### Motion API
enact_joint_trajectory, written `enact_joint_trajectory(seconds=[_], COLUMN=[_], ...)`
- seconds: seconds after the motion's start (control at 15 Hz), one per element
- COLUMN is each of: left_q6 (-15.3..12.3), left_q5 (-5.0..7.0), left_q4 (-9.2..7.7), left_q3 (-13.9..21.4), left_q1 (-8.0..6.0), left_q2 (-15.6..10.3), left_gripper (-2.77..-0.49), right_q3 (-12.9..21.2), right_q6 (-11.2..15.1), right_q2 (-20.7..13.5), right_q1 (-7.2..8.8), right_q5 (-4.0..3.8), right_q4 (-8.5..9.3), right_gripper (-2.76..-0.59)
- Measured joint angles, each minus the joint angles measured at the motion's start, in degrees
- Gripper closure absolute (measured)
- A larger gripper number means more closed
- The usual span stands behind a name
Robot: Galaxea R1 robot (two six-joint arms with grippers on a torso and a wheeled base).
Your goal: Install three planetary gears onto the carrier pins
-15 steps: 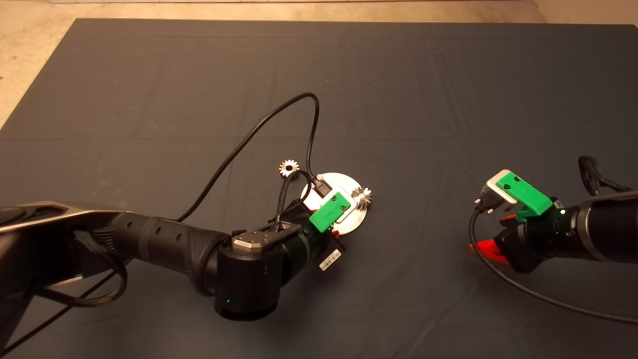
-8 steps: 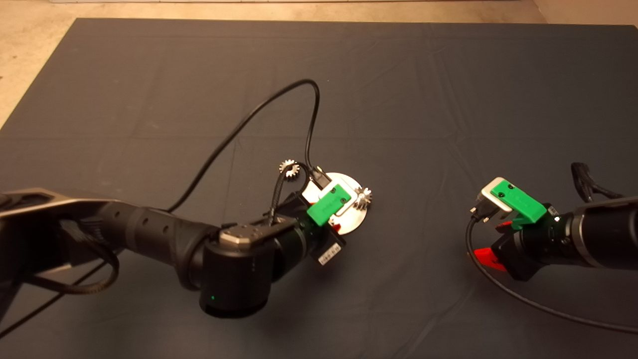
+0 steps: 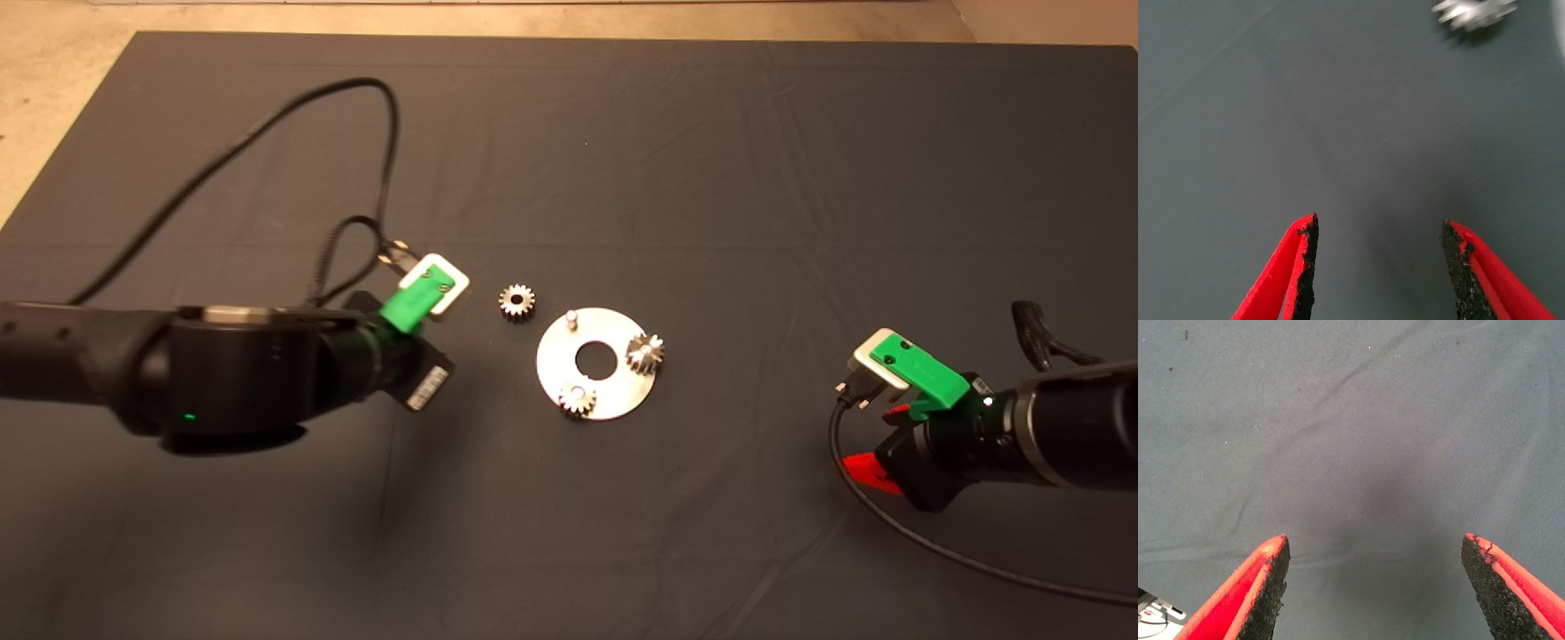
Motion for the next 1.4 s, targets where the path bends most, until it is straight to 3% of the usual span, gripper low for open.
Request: enact_joint_trajectory(seconds=[0.07,0.13,0.2,0.27,0.4,0.6,0.73,0.93,1.07,1.4], left_q6=[-0.11,-0.20,-0.23,-0.99,-3.06,-5.61,-5.77,-6.27,-6.42,-6.64], left_q5=[-0.09,-1.07,-3.26,-4.35,-5.47,-6.56,-8.46,-11.22,-12.31,-12.28], left_q4=[-0.16,-0.24,-0.24,0.13,2.27,6.98,9.09,10.58,10.81,11.78], left_q3=[0.00,0.00,0.00,0.00,0.00,-0.02,-0.33,-4.50,-5.42,-9.94], left_q1=[-0.15,-0.40,-0.59,-0.72,-0.64,2.21,4.27,6.01,7.06,7.06], left_q2=[-1.35,-2.14,-2.59,-2.97,-3.21,-2.88,-1.74,1.66,3.31,6.95], left_gripper=[-1.28,-1.33,-1.33,-1.33,-1.43,-1.49,-1.49,-1.49,-1.49,-1.49], right_q3=[0.00,0.00,0.00,-0.01,-0.01,-0.01,-0.01,-0.01,-0.01,-0.01], right_q6=[0.00,0.00,0.00,0.00,0.02,0.02,0.03,0.05,0.05,0.06], right_q2=[-0.02,-0.11,-0.27,-0.38,-0.49,-0.46,-0.49,-0.50,-0.60,-0.66], right_q1=[0.00,0.00,0.00,0.00,0.00,0.00,0.00,0.00,0.00,0.00], right_q5=[-0.04,-0.02,-0.02,-0.06,-0.06,-0.02,-0.02,0.00,-0.04,-0.02], right_q4=[0.00,0.00,0.01,0.01,0.04,0.15,0.20,0.24,0.28,0.28], right_gripper=[-1.89,-1.89,-1.89,-1.89,-1.89,-1.89,-1.89,-1.89,-1.89,-1.89])
